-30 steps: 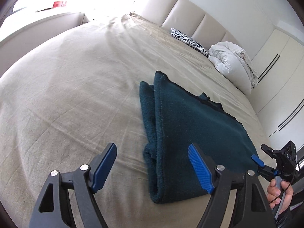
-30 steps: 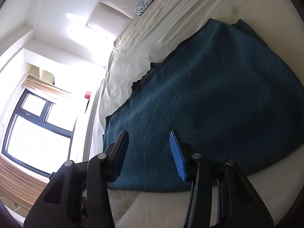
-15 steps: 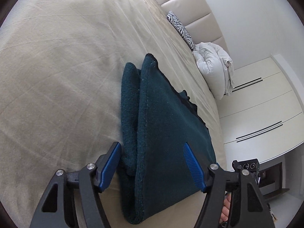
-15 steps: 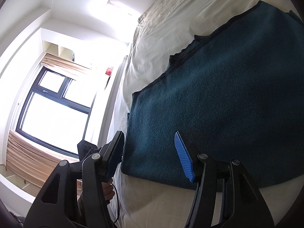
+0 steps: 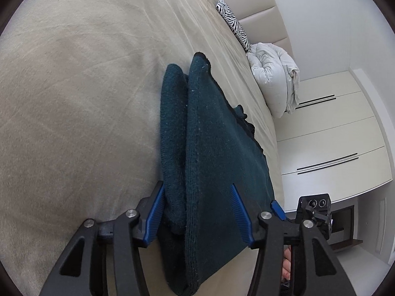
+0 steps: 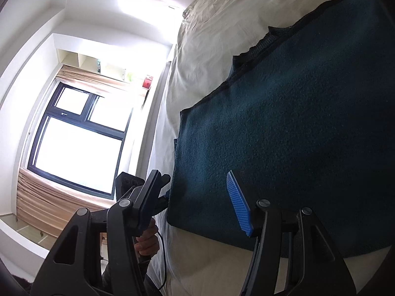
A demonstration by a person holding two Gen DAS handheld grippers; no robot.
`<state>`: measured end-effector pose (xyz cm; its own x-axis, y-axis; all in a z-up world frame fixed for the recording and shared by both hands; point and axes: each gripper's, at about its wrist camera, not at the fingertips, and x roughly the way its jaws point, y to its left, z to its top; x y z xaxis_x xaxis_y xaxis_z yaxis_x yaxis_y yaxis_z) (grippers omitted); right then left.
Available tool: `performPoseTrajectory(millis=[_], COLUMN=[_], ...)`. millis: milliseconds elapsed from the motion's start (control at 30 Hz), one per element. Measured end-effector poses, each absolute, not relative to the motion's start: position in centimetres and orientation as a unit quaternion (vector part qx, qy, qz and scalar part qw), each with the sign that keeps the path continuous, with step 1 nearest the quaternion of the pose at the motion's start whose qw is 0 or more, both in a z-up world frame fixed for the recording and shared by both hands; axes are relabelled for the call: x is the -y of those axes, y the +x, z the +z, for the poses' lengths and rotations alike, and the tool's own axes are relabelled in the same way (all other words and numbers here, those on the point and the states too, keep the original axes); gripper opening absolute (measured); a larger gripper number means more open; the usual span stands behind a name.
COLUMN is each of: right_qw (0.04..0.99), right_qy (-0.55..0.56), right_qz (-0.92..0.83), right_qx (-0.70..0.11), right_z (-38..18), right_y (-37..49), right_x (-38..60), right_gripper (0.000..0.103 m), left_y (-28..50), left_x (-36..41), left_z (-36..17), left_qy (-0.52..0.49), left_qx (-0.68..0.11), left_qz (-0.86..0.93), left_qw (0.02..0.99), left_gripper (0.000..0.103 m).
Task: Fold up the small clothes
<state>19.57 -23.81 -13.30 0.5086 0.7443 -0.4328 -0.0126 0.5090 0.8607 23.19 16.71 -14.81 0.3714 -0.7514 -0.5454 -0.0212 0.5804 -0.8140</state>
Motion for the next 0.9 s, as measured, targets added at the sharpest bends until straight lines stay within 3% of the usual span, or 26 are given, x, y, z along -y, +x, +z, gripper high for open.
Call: performPoseTrajectory(millis=[267,467,700,900], right_qw=[0.744,0.739,0.738,0.722], right_qy=[0.426,0.422,0.411,0.405], right_qz=[0.264,0.267,0.271,0.282], right_qx=[-0.443,-0.452,-0.462,-0.485], right_z=[-14.0,-14.4,-14.4,-15.3], right_y=[20.6,20.8,21.6,24.2], right_x=[22.1,21.2,20.2,18.9], right_gripper=[0.055,0.055,0.055,0.055], left_y=[23.7,23.1,22.6,22.3], left_x=[-16.5,-17.5,-18.7,-17.8], left_z=[-14.8,-15.9,-15.6,-14.0], left_qy=[-0.367,-0.393,-0.406,-0.346], left_qx=[-0.519,-0.518,-0.505,-0.509], left_qz=[-0.273,-0.281,-0.265,-0.245], left_qw=[0.722,0.705,0.714,0.749], left_gripper=[0.048,0.022,0.016,0.015])
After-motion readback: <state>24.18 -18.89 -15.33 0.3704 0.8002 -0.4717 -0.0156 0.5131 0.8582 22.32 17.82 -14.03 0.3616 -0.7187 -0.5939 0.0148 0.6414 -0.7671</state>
